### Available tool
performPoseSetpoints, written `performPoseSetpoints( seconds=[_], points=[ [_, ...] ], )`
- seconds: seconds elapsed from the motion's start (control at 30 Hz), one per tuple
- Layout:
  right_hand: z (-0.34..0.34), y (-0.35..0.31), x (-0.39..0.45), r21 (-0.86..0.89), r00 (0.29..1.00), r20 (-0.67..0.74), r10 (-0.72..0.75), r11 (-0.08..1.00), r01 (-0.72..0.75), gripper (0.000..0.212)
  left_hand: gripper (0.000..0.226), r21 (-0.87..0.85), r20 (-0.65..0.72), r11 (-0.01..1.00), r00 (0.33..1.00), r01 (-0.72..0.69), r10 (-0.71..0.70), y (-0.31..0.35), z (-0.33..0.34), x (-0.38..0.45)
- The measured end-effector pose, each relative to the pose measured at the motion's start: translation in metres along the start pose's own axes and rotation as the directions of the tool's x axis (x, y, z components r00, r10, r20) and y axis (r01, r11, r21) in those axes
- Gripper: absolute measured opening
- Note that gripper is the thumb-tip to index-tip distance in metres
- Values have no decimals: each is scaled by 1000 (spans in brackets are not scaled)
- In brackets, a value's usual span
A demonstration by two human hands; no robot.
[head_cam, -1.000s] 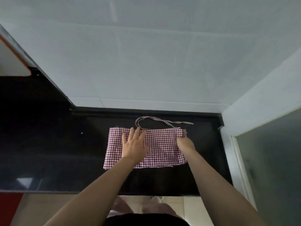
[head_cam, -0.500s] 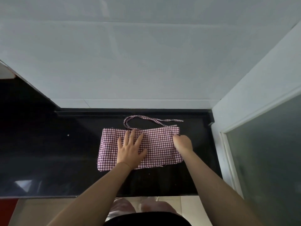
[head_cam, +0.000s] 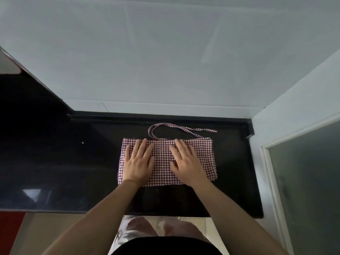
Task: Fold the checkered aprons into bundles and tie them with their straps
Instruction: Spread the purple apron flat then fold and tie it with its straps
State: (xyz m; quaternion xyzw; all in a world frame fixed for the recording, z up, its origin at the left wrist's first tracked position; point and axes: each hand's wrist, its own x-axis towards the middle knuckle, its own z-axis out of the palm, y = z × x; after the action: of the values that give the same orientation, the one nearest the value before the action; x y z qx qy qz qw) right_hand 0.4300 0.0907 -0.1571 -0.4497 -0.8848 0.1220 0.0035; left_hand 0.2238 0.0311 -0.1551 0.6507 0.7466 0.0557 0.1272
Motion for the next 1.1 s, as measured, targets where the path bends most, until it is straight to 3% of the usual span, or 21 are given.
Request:
performPoseSetpoints(
  seconds=[0.13, 0.23, 0.37, 0.43, 0.5, 0.57, 0.63, 0.7, 0.77, 0.83, 0.87, 0.97, 1.03, 1.1],
  points=[
    [9, 21, -7, -148, 989, 118, 86, 987, -68, 72, 69, 115, 141, 992, 988, 50, -66, -23, 10, -5],
    [0, 39, -8, -124, 965, 126, 230, 969, -214, 79, 68, 124, 151, 988, 982, 94, -113, -34, 13, -8],
    [-16, 57, -11, 80, 799, 175, 575, 800, -594, 99, 66, -58, 104, 952, 950, 301, -294, -32, 8, -5],
    [-25, 59, -11, 123, 740, 168, 651, 731, -671, 104, 73, -209, 62, 875, 898, 438, -435, -28, 0, 0],
    [-33, 59, -8, 160, 711, 151, 686, 693, -703, 95, 79, -247, 58, 831, 863, 499, -501, -25, -11, 5],
    [-34, 60, -3, 261, 652, 219, 725, 601, -756, 76, 79, -278, 104, 796, 840, 538, -532, -27, -19, 11],
    [-38, 61, -1, 361, 571, 331, 751, 458, -812, 65, 73, -334, 183, 705, 777, 625, -602, -35, -26, 13],
    [-45, 55, -1, 329, 534, 331, 778, 435, -838, 61, 61, -328, 213, 646, 721, 689, -660, -43, -31, 10],
    [-49, 45, -2, 131, 618, 84, 782, 606, -784, 49, 49, -255, 145, 691, 733, 676, -664, -43, -35, 8],
    [-52, 31, 0, -20, 777, -168, 607, 786, -618, 31, 40, -253, 102, 716, 754, 650, -648, -36, -38, 9],
    [-54, 22, 2, -25, 842, -205, 500, 857, -515, 25, 41, -281, 123, 691, 739, 666, -663, -30, -40, 10],
    [-50, -10, 12, 84, 970, -7, 243, 967, -242, 17, 53, -401, 293, 482, 608, 779, -738, -28, -40, 11],
    [-45, -38, 18, 190, 966, 205, 158, 962, -197, 25, 56, -452, 396, 370, 554, 812, -732, -38, -40, 9],
    [-33, -55, 25, 261, 917, 364, 161, 928, -266, 43, 48, -517, 494, 300, 566, 802, -660, -51, -37, 6]
  ],
)
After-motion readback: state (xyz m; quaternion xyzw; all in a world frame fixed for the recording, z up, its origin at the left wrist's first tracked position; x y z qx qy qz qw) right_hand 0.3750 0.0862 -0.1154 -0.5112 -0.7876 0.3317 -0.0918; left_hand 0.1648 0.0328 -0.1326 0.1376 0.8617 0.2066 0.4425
